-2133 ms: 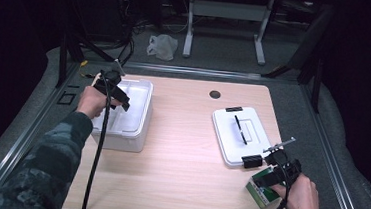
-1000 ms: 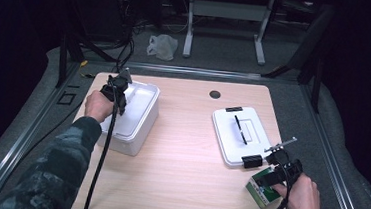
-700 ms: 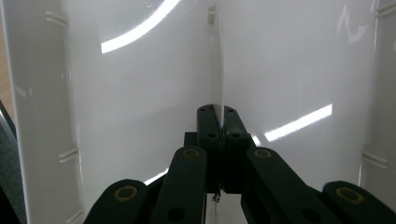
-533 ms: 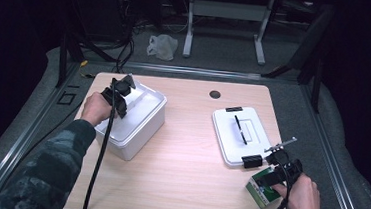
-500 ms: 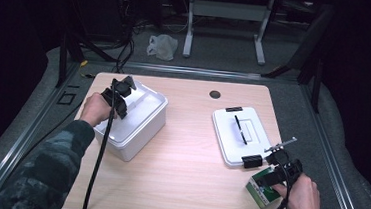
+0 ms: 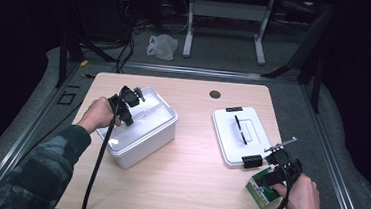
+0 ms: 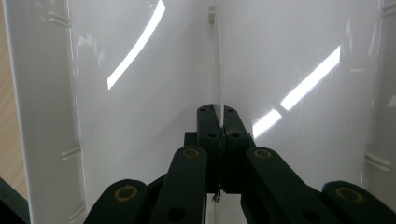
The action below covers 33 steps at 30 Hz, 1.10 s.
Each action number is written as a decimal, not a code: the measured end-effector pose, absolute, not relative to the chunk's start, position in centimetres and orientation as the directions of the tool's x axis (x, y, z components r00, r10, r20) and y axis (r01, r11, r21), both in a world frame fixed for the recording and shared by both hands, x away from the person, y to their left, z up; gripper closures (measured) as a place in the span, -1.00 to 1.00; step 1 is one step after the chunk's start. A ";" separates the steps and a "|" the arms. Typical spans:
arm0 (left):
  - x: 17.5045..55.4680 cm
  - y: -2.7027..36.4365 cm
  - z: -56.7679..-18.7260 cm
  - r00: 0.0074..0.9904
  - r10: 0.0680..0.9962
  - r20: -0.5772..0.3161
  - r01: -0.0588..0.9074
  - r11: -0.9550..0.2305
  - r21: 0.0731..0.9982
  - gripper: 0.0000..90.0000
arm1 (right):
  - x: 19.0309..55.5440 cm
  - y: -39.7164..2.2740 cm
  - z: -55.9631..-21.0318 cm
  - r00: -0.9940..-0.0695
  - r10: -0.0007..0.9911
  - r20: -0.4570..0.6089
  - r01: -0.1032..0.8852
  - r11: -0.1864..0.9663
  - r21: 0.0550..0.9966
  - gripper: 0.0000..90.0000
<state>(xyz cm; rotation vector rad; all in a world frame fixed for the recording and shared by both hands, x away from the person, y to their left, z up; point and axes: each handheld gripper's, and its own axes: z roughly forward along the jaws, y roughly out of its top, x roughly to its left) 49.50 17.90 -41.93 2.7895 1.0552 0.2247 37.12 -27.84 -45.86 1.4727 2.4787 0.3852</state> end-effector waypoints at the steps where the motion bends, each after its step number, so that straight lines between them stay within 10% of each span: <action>1: 49.3 17.7 -41.9 0.754 0.651 0.083 0.629 -0.753 0.192 0.99 | 37.1 -27.8 -45.9 -0.468 0.881 -0.062 0.820 0.460 0.340 -0.87; 33: 41.7 7.7 -41.9 0.991 0.065 0.114 0.045 -0.984 0.174 0.98 | 37.1 -27.7 -45.8 -0.479 0.876 -0.061 0.813 0.469 0.346 -0.86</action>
